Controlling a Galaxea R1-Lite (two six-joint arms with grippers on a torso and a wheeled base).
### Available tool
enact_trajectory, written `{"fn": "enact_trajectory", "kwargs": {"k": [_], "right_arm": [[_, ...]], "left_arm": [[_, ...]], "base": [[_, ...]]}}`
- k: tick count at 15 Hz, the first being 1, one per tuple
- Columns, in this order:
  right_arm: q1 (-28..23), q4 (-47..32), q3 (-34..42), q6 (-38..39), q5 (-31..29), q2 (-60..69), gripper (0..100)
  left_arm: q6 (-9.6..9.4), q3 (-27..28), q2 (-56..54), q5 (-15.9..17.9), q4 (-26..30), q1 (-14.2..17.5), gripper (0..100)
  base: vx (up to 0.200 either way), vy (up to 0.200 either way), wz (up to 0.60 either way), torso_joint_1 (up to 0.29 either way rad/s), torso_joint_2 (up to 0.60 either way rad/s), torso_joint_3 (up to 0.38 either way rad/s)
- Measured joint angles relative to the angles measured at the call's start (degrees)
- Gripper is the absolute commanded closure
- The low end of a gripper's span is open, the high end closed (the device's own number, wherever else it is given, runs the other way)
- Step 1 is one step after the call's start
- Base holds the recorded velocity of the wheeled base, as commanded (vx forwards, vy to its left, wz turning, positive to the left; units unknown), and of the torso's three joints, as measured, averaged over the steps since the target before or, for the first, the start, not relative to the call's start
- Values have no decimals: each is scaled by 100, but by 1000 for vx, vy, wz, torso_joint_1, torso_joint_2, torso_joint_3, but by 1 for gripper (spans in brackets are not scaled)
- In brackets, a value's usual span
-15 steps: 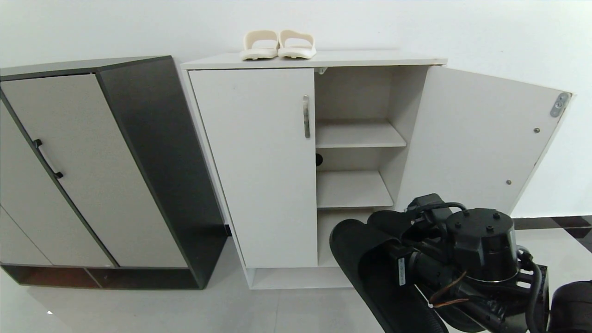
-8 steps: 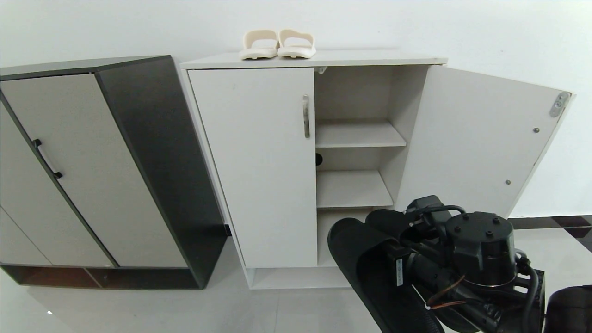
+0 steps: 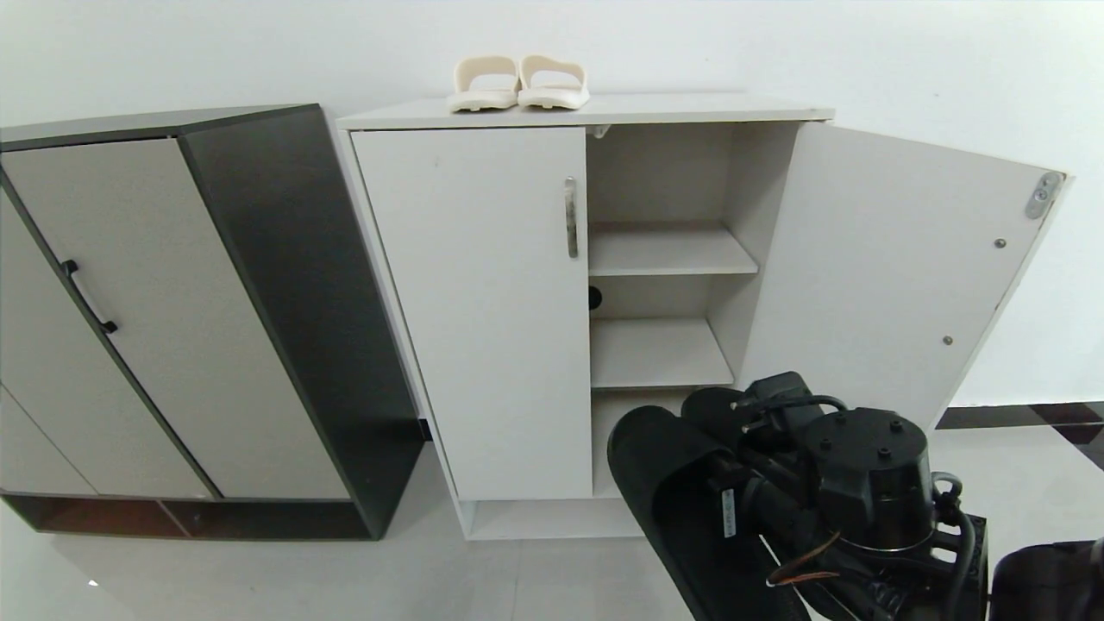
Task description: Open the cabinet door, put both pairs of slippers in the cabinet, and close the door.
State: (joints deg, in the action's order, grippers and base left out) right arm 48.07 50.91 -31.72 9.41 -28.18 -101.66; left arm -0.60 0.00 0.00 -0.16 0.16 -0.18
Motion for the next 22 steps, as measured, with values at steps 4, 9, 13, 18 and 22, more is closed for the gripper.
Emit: {"fn": "enact_trajectory", "kwargs": {"k": [4, 9, 13, 18, 22], "right_arm": [[226, 9, -2, 22, -52, -115, 100], [201, 7, -61, 55, -68, -149, 100], [-127, 2, -372, 369, -534, -407, 100], [-447, 2, -617, 473, -606, -749, 100], [-612, 2, -628, 471, -605, -877, 100]], "left_arm": [[6, 0, 0, -6, 0, 2, 100], [6, 0, 0, -5, 0, 9, 100], [16, 0, 0, -6, 0, 2, 100], [27, 0, 0, -6, 0, 2, 100], [24, 0, 2, 0, 0, 2, 100]], "base": [[0, -100, 0, 4, 2, 0], [0, 0, 0, 0, 0, 0], [0, 0, 0, 0, 0, 0], [0, 0, 0, 0, 0, 0], [0, 0, 0, 0, 0, 0]]}}
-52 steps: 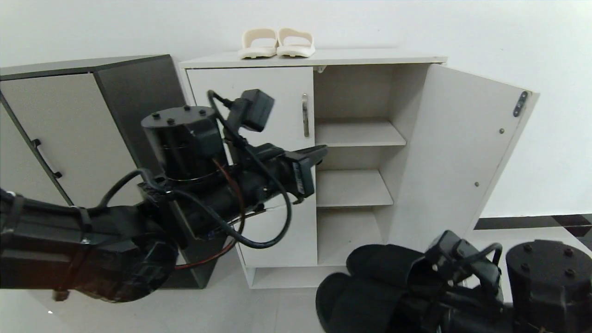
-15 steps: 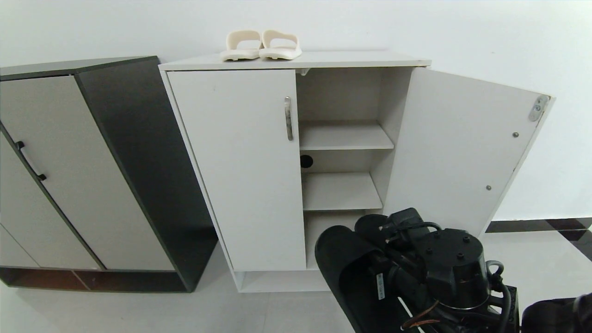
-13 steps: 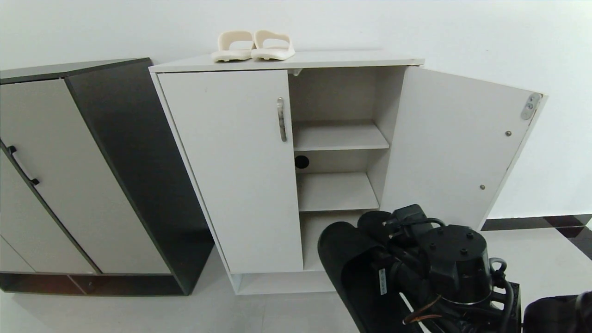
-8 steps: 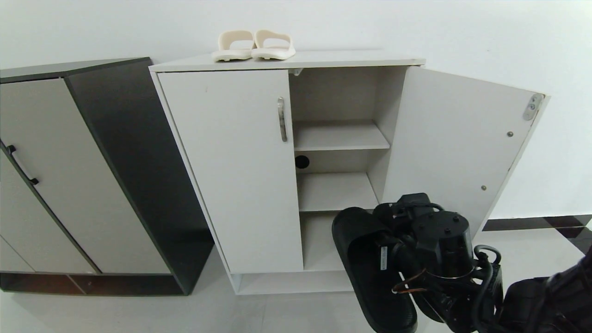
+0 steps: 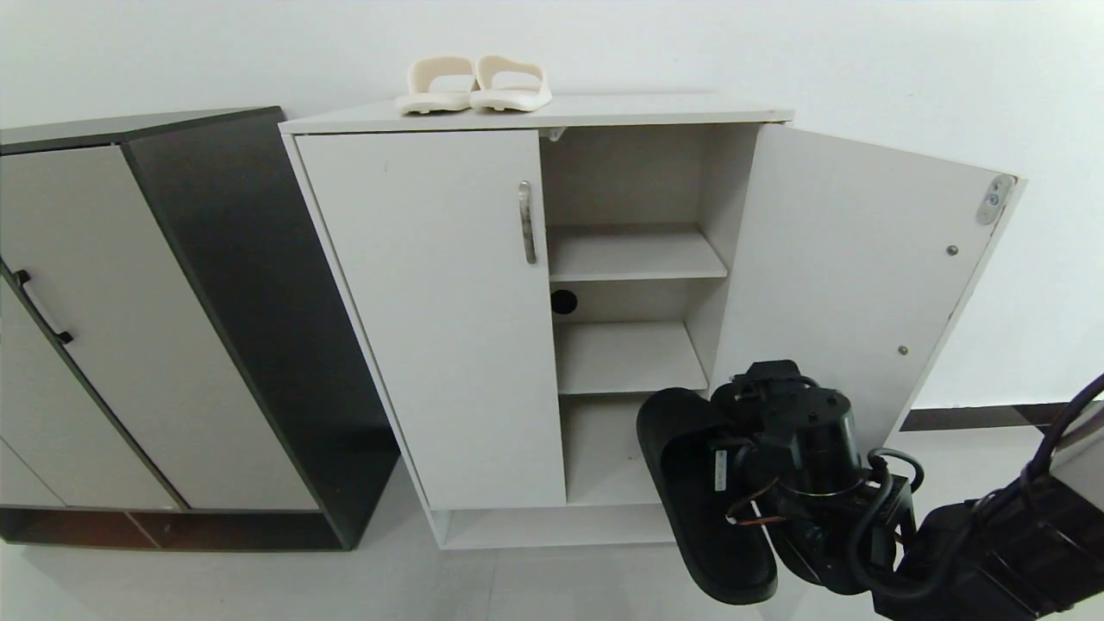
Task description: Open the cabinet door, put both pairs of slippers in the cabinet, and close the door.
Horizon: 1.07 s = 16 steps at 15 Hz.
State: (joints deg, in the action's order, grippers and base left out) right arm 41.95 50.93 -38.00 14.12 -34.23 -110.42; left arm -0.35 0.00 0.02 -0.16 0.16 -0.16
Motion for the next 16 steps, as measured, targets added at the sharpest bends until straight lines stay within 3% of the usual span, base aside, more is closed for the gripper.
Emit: {"fn": "enact_trajectory", "kwargs": {"k": [16], "right_arm": [[-490, 33, -113, 27, 178, -265, 100]], "left_arm": [[-11, 0, 7, 172, 2, -2, 100]], "base": [[0, 0, 0, 0, 0, 0]]}}
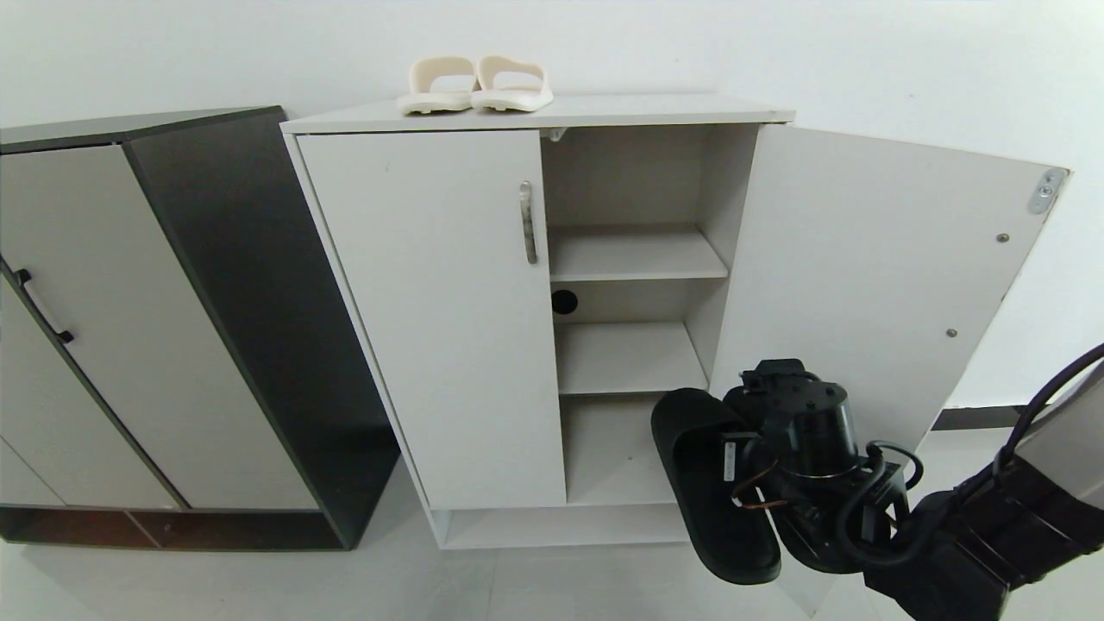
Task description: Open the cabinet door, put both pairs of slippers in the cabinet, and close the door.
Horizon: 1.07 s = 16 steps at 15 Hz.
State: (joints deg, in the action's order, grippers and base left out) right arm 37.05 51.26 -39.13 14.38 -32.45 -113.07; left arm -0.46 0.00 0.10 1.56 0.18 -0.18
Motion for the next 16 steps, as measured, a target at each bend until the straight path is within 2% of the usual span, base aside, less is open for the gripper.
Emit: {"fn": "enact_trajectory", "kwargs": {"k": [3, 7, 10, 12, 16], "right_arm": [[-80, 492, -17, -49, 2, -134, 100], [-63, 536, 13, -57, 10, -195, 100], [374, 572, -100, -78, 62, -151, 100], [674, 564, -297, -130, 73, -276, 100], [669, 429, -1034, -301, 38, -818, 100]], "left_arm": [[24, 0, 0, 2, -2, 0, 100], [49, 0, 0, -28, -2, 0, 100], [51, 0, 0, -26, 0, 0, 100], [49, 0, 0, -26, -2, 2, 100], [41, 0, 0, -11, -2, 2, 100]], "base": [[0, 0, 0, 0, 0, 0], [0, 0, 0, 0, 0, 0], [0, 0, 0, 0, 0, 0], [0, 0, 0, 0, 0, 0], [0, 0, 0, 2, 1, -60]]}}
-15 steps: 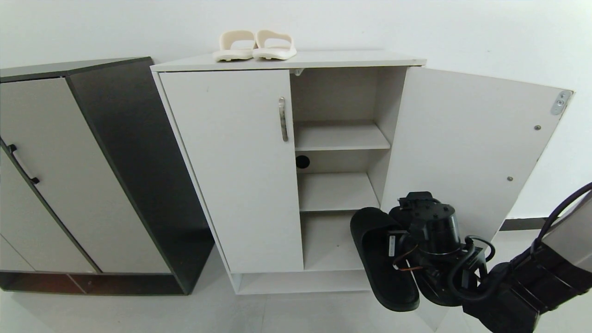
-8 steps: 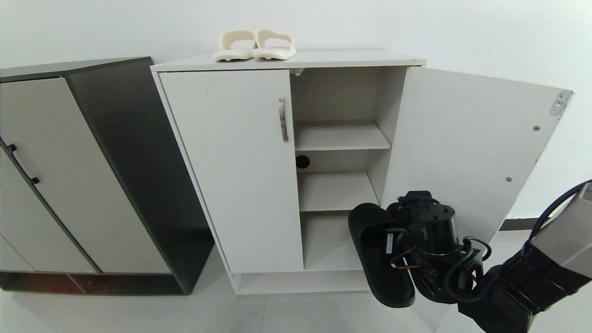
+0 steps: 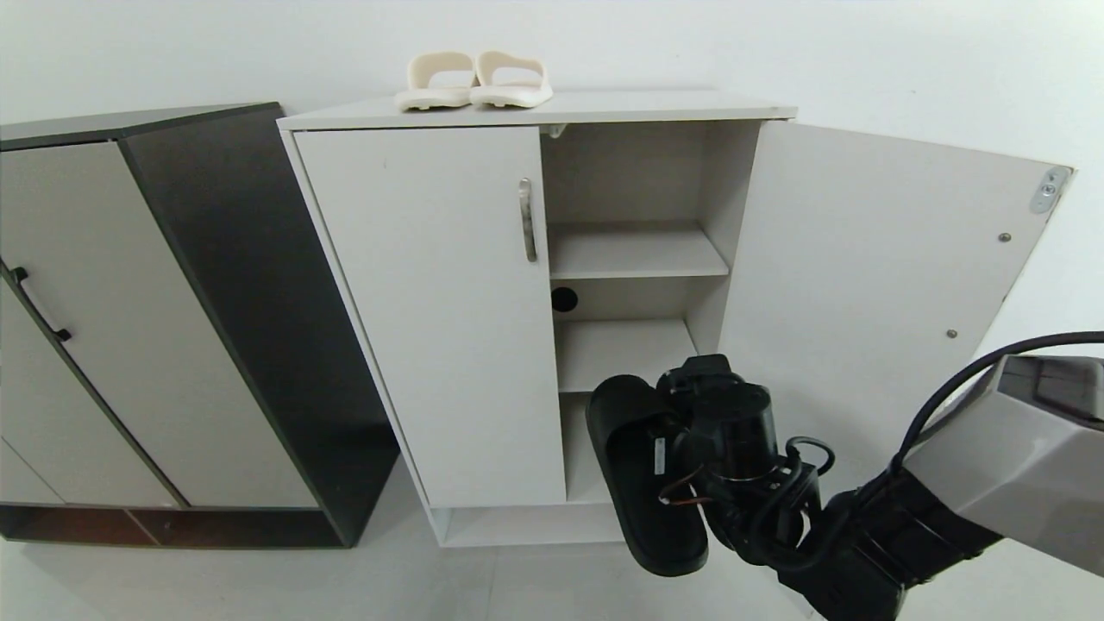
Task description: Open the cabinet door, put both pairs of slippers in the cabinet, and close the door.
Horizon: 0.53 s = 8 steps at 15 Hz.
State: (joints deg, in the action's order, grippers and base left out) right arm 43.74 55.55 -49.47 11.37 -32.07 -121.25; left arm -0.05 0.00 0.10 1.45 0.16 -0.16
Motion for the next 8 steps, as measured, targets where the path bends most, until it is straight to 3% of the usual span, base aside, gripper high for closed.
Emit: {"fn": "enact_trajectory", "kwargs": {"k": [8], "right_arm": [[149, -76, -400, 0, -791, -695, 100]], "left_arm": [[-30, 0, 0, 5, 2, 0, 100]], "base": [[0, 0, 0, 5, 4, -191]]}}
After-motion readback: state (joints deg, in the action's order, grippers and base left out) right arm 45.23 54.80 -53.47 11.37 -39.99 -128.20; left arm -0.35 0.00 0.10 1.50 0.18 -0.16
